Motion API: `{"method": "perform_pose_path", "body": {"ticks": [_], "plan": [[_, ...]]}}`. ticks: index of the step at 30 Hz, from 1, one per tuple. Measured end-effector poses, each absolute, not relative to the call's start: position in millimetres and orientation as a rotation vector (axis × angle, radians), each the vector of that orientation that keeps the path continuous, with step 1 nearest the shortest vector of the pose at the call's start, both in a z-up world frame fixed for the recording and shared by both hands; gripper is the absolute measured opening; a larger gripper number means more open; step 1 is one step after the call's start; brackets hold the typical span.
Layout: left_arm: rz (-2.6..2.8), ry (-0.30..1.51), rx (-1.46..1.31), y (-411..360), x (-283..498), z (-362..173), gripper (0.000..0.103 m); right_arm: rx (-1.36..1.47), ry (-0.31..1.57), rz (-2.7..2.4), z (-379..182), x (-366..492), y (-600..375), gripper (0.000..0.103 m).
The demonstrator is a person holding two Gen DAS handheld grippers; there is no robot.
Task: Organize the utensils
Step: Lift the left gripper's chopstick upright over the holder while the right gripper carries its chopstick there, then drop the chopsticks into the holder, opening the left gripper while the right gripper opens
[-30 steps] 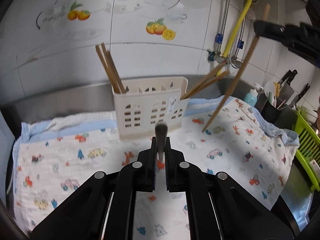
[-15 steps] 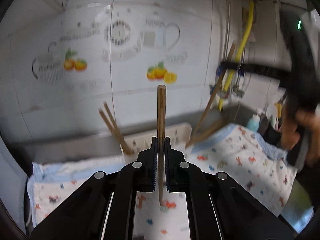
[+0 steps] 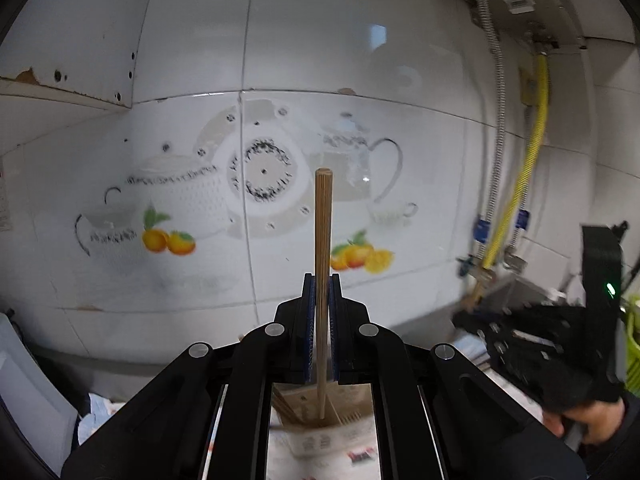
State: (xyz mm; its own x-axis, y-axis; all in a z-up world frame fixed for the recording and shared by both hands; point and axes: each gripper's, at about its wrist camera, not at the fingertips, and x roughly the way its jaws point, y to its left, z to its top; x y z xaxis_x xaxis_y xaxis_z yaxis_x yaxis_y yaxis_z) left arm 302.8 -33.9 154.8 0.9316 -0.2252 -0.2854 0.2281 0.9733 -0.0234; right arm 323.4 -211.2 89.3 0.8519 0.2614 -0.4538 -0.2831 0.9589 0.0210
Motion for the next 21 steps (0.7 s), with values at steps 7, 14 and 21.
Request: {"method": "perform_pose_path", "body": {"ticks": [7,14,21], "plan": [[-0.198,0.345,-0.017,-35.0,330.1,132.2,0.005,-0.073,0.485,0.294,80.8,324.1,-208.7,0.007],[-0.198,0.437,-0.012,-38.0,345.1,104.1,0.005,-0.069,0.492,0.292,78.3,324.9,-211.1,0.007],[-0.201,0.489,-0.012,-39.0,352.1,87.8,0.007,-0.071,0.492,0.29,77.0,324.2,-211.5,0.007]]}}
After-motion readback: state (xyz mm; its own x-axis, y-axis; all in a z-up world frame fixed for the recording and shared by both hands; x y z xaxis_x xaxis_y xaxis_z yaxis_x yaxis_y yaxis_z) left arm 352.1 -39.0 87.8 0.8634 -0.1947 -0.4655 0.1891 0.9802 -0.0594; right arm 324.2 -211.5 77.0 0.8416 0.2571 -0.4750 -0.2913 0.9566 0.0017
